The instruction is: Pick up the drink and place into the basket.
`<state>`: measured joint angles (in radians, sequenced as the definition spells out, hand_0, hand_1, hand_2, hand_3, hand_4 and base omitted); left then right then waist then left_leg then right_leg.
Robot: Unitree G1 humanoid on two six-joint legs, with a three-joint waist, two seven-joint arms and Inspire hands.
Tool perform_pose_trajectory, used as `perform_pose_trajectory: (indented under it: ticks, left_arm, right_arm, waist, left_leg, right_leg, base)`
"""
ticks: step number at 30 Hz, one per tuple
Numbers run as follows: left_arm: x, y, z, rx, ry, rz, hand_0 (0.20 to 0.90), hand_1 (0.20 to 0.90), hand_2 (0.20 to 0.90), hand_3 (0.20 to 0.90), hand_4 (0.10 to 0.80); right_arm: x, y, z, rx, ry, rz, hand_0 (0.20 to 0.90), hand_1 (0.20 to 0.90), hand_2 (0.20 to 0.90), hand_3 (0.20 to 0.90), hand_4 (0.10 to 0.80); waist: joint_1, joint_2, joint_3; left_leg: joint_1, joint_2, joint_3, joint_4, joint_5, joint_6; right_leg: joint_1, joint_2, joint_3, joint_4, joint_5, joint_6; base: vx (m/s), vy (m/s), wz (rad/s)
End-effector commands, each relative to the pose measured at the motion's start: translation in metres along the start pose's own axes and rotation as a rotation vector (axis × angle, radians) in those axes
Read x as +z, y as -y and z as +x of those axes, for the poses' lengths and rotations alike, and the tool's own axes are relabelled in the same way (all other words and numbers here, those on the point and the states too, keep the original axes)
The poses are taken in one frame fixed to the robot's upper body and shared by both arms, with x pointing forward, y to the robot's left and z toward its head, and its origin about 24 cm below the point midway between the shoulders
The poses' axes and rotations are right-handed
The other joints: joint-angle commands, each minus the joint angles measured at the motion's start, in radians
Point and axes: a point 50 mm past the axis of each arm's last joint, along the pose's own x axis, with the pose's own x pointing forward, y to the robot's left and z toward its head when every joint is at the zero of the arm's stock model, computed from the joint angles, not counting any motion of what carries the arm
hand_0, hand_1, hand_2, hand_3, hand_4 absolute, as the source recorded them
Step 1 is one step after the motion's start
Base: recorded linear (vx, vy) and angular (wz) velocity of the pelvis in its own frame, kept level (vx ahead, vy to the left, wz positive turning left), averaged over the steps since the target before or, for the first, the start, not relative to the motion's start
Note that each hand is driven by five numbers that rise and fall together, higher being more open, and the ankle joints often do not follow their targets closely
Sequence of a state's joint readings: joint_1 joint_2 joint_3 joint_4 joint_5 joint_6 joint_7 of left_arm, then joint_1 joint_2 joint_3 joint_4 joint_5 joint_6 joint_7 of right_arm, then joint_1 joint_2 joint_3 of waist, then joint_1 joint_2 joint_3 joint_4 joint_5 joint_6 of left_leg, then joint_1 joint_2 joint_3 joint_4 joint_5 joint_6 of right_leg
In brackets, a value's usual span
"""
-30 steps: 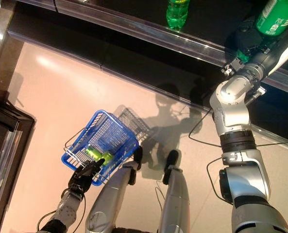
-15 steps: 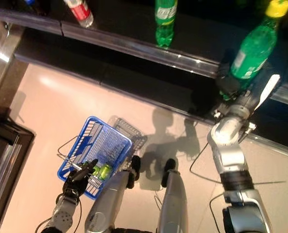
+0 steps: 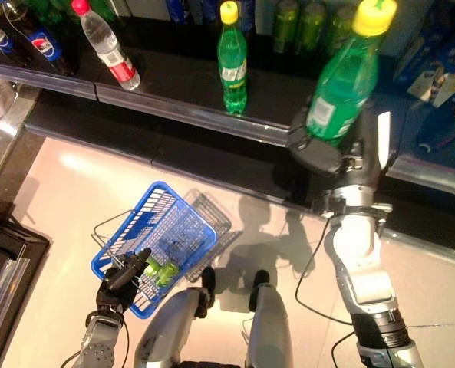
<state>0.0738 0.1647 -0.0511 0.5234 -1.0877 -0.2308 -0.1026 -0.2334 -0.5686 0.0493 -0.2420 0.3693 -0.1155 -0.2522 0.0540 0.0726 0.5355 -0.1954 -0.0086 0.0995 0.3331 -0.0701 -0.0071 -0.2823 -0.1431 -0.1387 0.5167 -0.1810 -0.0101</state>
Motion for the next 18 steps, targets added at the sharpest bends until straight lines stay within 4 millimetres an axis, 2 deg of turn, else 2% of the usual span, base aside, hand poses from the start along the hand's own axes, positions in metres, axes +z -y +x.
perform_pose_trajectory:
  ticks: [1,9,11,18]
  left_arm:
    - [0.094,0.008,-0.013,-0.187,0.418,0.143,0.300,0.300,0.300,0.200,0.100]
    - [0.094,0.018,-0.018,-0.279,0.362,0.224,0.300,0.300,0.300,0.200,0.100]
    - [0.094,0.028,-0.018,-0.342,0.331,0.253,0.300,0.300,0.300,0.200,0.100]
    - [0.086,0.066,-0.021,-0.578,0.212,0.292,0.300,0.300,0.300,0.200,0.100]
  right_arm:
    - [0.076,-0.023,0.003,0.200,0.403,0.211,0.300,0.300,0.300,0.200,0.100]
    - [0.065,-0.065,-0.010,0.457,0.256,0.456,0.300,0.300,0.300,0.200,0.100]
    - [0.064,-0.082,-0.013,0.526,0.216,0.543,0.300,0.300,0.300,0.200,0.100]
    - [0.060,-0.128,-0.012,0.580,0.117,0.661,0.300,0.300,0.300,0.200,0.100]
  waist:
    - [0.020,-0.045,-0.196]
    - [0.071,-0.051,-0.263]
    - [0.093,-0.051,-0.273]
    - [0.160,-0.042,-0.273]
  left_leg:
    - [0.025,0.015,-0.048,0.071,0.028,-0.032]
    - [0.112,0.002,-0.080,-0.027,0.033,-0.036]
    - [0.119,-0.001,-0.093,-0.036,0.035,-0.037]
    - [0.125,-0.014,-0.145,-0.040,0.049,-0.037]
  right_leg:
    - [0.162,0.000,-0.024,-0.103,0.019,0.002]
    - [0.268,0.004,-0.055,-0.207,0.031,0.017]
    - [0.284,0.004,-0.067,-0.218,0.031,0.018]
    - [0.321,-0.001,-0.114,-0.230,0.028,0.010]
  base:
    - [0.086,-0.004,0.11]
    - [0.057,-0.014,0.14]
    - [0.012,-0.027,0.20]
    - [0.002,-0.037,0.26]
